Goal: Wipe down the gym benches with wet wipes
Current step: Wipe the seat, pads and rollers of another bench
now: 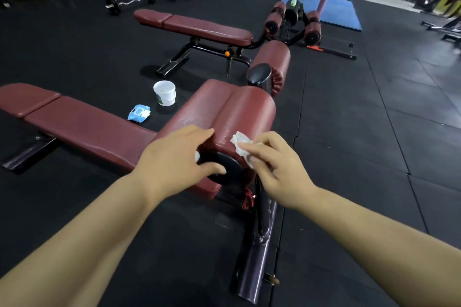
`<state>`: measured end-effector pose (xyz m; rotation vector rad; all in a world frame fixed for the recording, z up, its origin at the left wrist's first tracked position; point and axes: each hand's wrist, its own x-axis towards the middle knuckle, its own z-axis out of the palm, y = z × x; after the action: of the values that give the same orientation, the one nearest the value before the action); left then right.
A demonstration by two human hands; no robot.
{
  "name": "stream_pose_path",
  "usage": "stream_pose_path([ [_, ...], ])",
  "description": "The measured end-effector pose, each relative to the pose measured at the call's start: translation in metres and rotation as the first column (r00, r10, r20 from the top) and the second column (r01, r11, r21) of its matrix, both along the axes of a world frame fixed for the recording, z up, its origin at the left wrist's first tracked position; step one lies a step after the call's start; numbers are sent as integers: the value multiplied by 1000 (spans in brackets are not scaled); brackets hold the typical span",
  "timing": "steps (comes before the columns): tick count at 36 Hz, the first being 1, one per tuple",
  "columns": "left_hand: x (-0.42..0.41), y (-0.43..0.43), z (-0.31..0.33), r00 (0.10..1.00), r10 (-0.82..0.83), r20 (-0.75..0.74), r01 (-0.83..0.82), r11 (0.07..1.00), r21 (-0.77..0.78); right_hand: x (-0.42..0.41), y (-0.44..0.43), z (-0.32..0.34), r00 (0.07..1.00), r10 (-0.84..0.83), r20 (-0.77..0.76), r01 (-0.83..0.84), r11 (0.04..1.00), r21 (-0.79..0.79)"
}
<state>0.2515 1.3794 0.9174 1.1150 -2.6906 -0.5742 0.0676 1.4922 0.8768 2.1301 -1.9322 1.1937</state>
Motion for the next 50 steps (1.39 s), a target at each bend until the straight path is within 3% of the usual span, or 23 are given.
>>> stream_pose_path([
  [4, -14, 9, 5, 1000, -19, 22, 21, 994, -107, -36, -36, 1, 969, -241, 52, 239, 970, 43],
  [6, -17, 6, 3, 1000, 14, -24, -16, 996, -92, -52, -55, 8, 901, -398, 175, 380, 916, 126],
  [9, -14, -2, 2, 998, 61, 30, -60, 997, -49, -62, -69, 11, 806, -525, 274, 471, 849, 241],
  [12, -3, -14, -5, 994, 105, 27, -107, 987, 122, -38, -57, 8, 880, -407, 245, 392, 913, 110],
  [15, 9, -22, -15, 994, 109, -29, -95, 946, 310, -8, -29, 3, 979, -163, 124, 167, 986, -20],
  [19, 7, -17, -16, 999, 32, -39, -24, 982, 187, -6, -11, 5, 997, 74, -19, -75, 996, -53],
  [21, 1, -10, -10, 997, 1, -74, 8, 992, 122, -22, -22, 6, 998, 26, -55, -28, 999, -24],
  [24, -7, -9, -6, 994, 19, -107, -12, 997, 75, -51, -52, 9, 980, -197, -5, 197, 980, 35],
  [27, -9, -13, -6, 994, 30, -107, -21, 996, 85, -70, -78, 17, 890, -432, 144, 411, 898, 156],
  [30, -4, -21, -8, 995, 46, -91, -32, 988, 152, -66, -92, 24, 849, -499, 173, 470, 864, 182],
  [35, 7, -27, -20, 987, 100, -122, -58, 950, 308, -35, -79, 33, 919, -393, 5, 385, 903, 189],
  [39, 12, -23, -23, 993, 100, -68, -78, 958, 275, -19, -49, 45, 981, -179, -79, 195, 938, 287],
  [42, 19, -17, -20, 992, 128, -14, -122, 966, 228, -17, -35, 64, 988, -56, -143, 113, 895, 432],
  [46, 30, -7, -12, 986, 160, 39, -164, 967, 194, -20, -34, 88, 957, 5, -290, 167, 808, 565],
  [50, 41, 7, -11, 968, 251, 27, -251, 949, 192, -13, -46, 105, 892, 16, -453, 238, 834, 497],
])
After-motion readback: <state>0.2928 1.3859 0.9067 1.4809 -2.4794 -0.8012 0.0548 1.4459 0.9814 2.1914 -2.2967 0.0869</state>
